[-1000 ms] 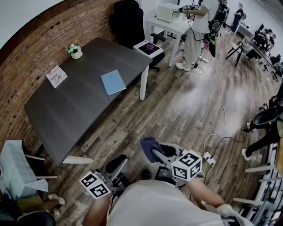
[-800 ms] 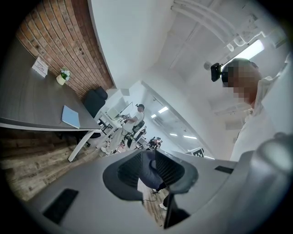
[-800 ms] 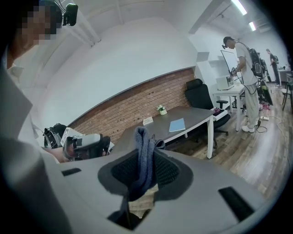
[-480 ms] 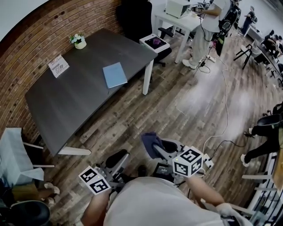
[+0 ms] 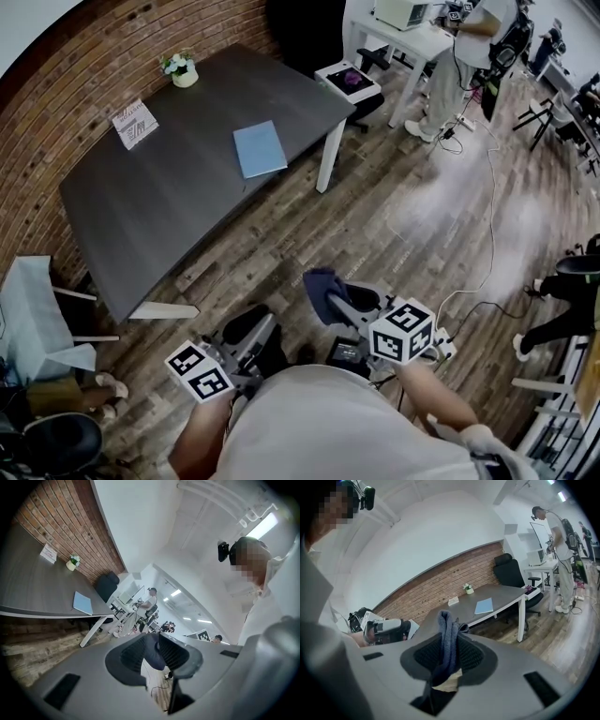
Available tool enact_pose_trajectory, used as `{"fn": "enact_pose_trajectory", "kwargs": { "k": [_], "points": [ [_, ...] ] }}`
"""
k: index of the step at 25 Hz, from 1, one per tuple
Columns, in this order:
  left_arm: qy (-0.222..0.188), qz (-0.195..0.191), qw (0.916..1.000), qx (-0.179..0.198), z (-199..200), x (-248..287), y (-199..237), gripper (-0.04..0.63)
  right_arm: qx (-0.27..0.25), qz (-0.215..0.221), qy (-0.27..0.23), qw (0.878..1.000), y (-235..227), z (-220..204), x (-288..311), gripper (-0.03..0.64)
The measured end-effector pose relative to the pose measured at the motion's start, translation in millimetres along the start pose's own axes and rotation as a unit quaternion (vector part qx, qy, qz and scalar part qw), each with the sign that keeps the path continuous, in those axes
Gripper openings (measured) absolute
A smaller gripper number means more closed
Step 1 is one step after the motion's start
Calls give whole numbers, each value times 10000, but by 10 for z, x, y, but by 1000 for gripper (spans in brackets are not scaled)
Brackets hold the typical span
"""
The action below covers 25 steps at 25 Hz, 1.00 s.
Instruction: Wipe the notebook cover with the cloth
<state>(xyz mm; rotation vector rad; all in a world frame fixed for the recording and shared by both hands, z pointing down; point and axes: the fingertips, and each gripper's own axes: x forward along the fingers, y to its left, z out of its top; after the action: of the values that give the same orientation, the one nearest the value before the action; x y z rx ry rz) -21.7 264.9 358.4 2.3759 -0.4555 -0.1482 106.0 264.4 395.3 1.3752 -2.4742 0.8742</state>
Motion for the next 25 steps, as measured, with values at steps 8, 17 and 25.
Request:
{"fn": "enact_pose_trajectory", "kwargs": {
  "k": [8,17,25],
  "points": [
    [195,-117,9997,-49,483,255,598,95,29,-213,142,9997,-249,426,586,94],
    [476,-51,9986,-208,882,332,1456,95,-142,-477,417,9979,-475,883,1387,94],
    [810,52,9957,-457,946,325,2096,94,-700,-757,715,9921,-663,1178,2010,94]
  ]
}}
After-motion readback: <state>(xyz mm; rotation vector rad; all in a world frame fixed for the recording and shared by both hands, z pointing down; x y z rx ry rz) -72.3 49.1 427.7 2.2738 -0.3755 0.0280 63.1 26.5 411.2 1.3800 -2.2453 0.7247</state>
